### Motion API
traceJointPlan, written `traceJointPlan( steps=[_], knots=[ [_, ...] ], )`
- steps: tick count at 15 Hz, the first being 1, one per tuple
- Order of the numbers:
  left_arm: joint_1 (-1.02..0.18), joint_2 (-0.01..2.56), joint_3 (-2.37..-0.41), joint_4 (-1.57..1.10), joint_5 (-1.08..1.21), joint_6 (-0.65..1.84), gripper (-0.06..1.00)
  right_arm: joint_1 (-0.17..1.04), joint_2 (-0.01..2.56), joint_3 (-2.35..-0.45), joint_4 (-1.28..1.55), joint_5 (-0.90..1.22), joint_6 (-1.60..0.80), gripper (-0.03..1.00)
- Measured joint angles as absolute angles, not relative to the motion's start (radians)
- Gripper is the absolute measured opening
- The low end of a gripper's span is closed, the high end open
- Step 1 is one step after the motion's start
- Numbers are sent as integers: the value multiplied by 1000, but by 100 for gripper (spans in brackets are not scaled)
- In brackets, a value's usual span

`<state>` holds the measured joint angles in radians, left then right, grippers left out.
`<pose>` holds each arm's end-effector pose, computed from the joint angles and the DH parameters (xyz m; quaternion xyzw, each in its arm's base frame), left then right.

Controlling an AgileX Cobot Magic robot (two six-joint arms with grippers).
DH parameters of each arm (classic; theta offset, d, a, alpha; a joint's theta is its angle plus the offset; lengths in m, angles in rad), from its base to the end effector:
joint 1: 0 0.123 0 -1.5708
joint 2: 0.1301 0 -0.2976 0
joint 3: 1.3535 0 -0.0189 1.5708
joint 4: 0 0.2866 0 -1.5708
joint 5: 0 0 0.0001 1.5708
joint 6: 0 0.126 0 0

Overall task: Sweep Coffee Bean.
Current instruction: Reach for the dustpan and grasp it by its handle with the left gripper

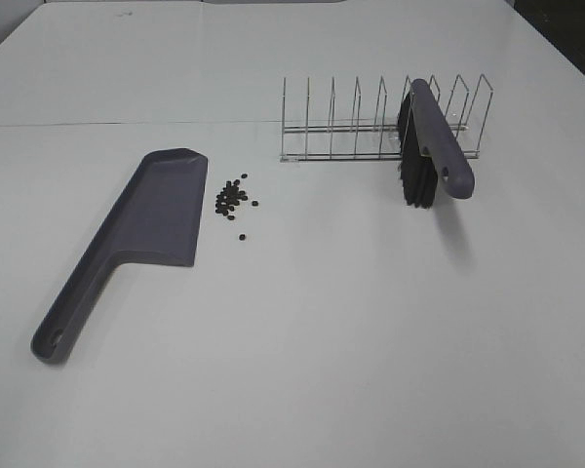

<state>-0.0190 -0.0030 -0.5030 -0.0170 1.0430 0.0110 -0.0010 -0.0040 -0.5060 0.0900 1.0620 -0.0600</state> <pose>0.0452 -0.0027 0.2817 0.0130 0.8469 -0.0106 0.5315 0.0435 0.0099 0.2810 -0.0271 0.8497 0.0289 0.5258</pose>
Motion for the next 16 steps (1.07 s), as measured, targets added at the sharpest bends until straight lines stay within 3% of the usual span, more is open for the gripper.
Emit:
traceJointPlan(
  steps=[11, 16],
  knots=[
    [-19, 2, -506, -17, 1041, 11, 72, -1, -4, -506, 90, 1062, -60, 77],
    [-24, 343, -551, -98, 679, 11, 72, -1, -4, -506, 90, 1062, -60, 77]
  ],
)
